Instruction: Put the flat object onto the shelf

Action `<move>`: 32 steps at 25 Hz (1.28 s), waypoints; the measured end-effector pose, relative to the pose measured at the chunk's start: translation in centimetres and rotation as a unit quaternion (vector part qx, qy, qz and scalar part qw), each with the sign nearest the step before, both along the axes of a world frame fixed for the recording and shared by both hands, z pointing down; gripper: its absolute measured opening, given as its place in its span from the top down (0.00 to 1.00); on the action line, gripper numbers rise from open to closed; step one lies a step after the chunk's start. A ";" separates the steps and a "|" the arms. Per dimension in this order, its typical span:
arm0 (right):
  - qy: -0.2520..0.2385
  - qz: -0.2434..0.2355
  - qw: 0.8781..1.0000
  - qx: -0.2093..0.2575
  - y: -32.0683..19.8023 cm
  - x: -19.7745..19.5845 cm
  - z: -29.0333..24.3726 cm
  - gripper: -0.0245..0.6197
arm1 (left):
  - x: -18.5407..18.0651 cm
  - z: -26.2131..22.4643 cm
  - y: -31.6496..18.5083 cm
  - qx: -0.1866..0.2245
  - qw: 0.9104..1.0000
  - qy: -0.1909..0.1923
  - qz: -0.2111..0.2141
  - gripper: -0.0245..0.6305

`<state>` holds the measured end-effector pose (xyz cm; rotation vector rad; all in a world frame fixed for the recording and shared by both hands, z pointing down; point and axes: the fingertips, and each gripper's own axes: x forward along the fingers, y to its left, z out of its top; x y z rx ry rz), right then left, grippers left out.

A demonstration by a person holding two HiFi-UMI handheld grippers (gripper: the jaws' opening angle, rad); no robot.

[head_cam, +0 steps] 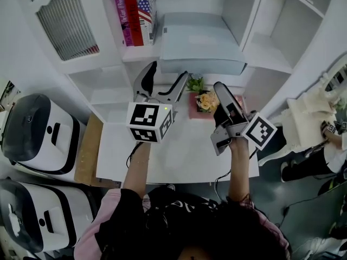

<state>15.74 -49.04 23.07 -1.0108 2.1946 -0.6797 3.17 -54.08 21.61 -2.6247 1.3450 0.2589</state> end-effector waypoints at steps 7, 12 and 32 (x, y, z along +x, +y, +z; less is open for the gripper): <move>0.083 -0.029 0.996 -0.013 4.1 -2.2 4.2 0.48 | 0.6 5.0 5.9 -0.060 0.997 0.018 0.043 0.41; 0.134 -0.027 0.990 -0.030 7.4 -2.5 8.0 0.48 | 0.8 9.9 9.7 -0.097 0.994 0.002 0.055 0.41; 0.178 -0.110 0.977 -0.036 25.4 -2.9 17.0 0.77 | 0.3 21.1 29.5 -0.233 0.967 0.092 0.039 0.41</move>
